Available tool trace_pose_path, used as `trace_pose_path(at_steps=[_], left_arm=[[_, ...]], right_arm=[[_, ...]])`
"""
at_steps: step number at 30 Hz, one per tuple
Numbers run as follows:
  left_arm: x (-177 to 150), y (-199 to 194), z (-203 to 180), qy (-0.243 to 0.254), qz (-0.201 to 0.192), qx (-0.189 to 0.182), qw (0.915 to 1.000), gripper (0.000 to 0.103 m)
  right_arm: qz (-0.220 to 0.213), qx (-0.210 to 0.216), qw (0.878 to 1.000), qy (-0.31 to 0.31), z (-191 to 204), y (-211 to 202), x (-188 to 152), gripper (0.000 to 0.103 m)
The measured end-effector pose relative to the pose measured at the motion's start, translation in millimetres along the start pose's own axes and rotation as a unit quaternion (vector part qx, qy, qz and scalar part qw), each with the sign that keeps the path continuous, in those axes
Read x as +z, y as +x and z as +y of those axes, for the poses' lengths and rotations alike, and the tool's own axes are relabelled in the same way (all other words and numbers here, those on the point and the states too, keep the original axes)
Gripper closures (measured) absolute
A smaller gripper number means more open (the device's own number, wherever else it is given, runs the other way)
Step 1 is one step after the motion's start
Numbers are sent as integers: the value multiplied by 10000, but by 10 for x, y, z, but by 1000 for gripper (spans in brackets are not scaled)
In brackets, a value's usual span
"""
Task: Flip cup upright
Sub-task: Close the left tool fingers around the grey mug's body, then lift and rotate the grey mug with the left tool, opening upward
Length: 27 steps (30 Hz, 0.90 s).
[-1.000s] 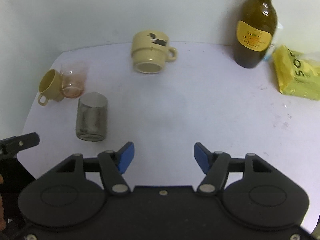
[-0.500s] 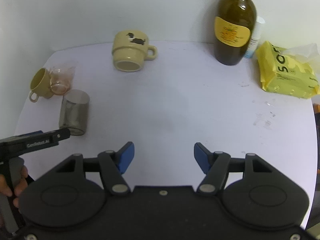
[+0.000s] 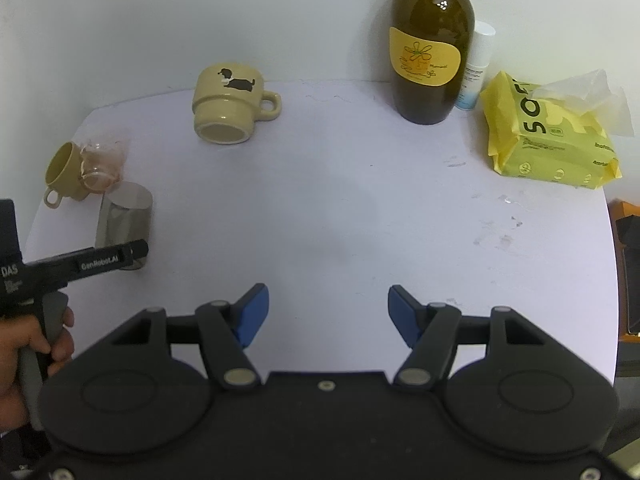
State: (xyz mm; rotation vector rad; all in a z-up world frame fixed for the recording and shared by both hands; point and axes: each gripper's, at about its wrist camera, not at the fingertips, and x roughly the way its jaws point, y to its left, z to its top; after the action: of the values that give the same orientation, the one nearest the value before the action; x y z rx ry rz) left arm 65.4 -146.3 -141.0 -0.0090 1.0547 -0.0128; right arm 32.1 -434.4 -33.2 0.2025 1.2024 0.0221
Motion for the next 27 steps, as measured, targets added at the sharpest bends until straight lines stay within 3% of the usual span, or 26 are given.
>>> trace_pose_path(at_steps=[15,22,27], left_arm=[[3,62,15,241,-81,313,9992,16],[32,13,-40,444,-97,209,9988,38],[40,-27,-28,470,-103,184,9987,39]], right_arm=[[-81,65,9999,-18,61,-37,-13,39],[-103,131,9999,2,114,-53,-7,39],[-142,171,9998,6,157,-61,7,39]])
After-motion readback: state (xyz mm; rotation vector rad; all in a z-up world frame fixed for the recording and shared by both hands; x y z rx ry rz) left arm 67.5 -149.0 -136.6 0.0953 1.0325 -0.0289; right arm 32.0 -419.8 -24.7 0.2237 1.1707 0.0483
